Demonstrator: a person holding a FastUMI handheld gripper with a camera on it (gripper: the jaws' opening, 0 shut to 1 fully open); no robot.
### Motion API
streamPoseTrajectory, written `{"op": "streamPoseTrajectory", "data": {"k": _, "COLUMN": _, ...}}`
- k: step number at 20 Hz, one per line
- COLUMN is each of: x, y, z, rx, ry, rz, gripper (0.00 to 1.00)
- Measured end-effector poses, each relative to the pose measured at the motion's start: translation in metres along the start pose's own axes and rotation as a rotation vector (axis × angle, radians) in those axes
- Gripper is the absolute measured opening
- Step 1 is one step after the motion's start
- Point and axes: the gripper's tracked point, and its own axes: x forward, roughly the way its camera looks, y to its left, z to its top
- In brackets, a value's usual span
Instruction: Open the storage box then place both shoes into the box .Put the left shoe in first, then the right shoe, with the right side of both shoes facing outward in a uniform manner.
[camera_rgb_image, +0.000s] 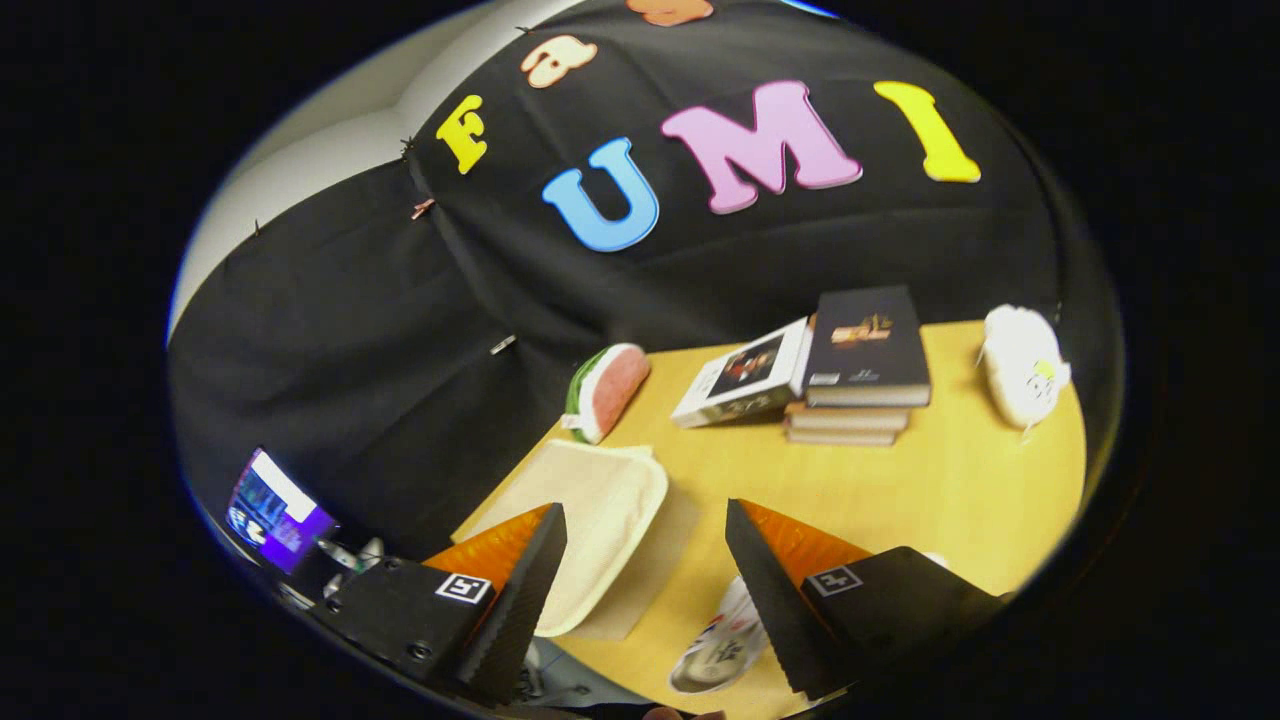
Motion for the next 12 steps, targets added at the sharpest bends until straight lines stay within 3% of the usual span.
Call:
{"op": "streamPoseTrajectory", "data": {"k": 8, "x": 0.055, "y": 0.027, "z": -0.075, "rx": 0.401, "ry": 0.246, "rz": 0.201, "gripper": 0.98}}
{"op": "streamPoseTrajectory", "data": {"k": 12, "x": 0.085, "y": 0.025, "z": -0.103, "rx": 0.489, "ry": 0.305, "rz": 0.22, "gripper": 0.98}}
